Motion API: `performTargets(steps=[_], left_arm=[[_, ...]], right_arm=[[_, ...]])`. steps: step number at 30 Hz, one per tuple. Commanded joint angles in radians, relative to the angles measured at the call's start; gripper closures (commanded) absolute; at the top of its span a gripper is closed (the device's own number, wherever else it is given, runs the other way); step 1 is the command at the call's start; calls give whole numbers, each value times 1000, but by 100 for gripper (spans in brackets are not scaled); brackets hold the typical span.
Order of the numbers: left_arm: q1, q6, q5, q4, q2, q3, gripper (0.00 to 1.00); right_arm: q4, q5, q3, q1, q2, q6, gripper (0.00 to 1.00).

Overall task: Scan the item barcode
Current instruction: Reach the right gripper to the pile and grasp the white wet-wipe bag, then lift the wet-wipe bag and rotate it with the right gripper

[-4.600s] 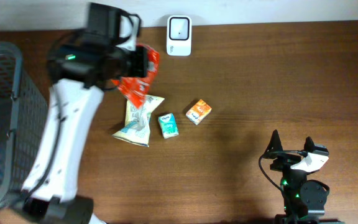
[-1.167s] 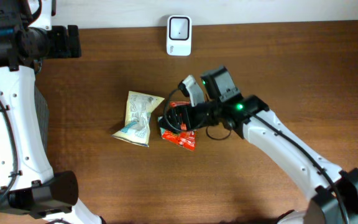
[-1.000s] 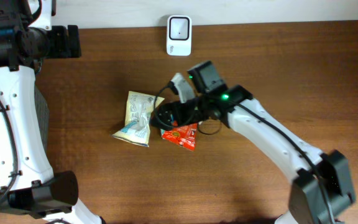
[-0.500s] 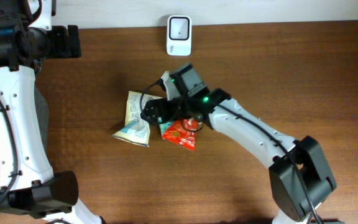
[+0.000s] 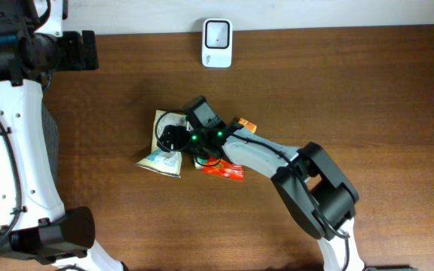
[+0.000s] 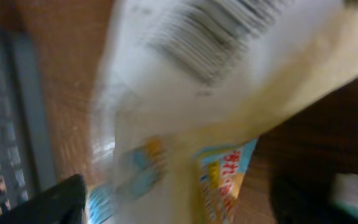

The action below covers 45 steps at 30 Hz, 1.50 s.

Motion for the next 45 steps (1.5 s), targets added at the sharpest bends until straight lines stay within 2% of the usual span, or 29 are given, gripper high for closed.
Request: performTargets(steps=[1, 5, 6, 8, 10, 13, 19, 21, 23, 27, 32, 39, 45], left_arm=[[2, 13, 10, -2, 3, -3, 1], [2, 13, 11, -2, 3, -3, 1], [2, 13, 10, -2, 3, -3, 1], [2, 13, 10, -2, 3, -3, 1], [2, 13, 10, -2, 3, -3, 1], [2, 13, 10, -2, 3, -3, 1], [2, 13, 11, -2, 3, -3, 1], [2, 13, 10, -2, 3, -3, 1], [2, 13, 11, -2, 3, -3, 1], [2, 13, 10, -2, 3, -3, 1], [2, 13, 10, -2, 3, -3, 1], [2, 13, 10, -2, 3, -3, 1], [2, 13, 10, -2, 3, -3, 1]], right_arm=[[6, -67, 14, 4, 80, 63, 25], [-10, -89, 15, -11, 81, 23, 76], [-24, -100, 15, -22, 80, 10, 84], [-46, -152, 15, -44, 77, -8, 89], [-51, -246, 19, -77, 66, -99, 96], [-161, -270, 55, -112, 34, -249, 96], [-609, -269, 227, -139, -75, -855, 96], [-746, -248, 283, -139, -106, -1004, 96], [-826, -244, 302, -139, -143, -1149, 96], [-900, -244, 302, -139, -190, -1325, 96], [-953, -240, 302, -147, -200, -1482, 96], [-951, -49, 302, -146, -202, -1563, 96], [-872, 141, 302, -146, -202, -1589, 96]])
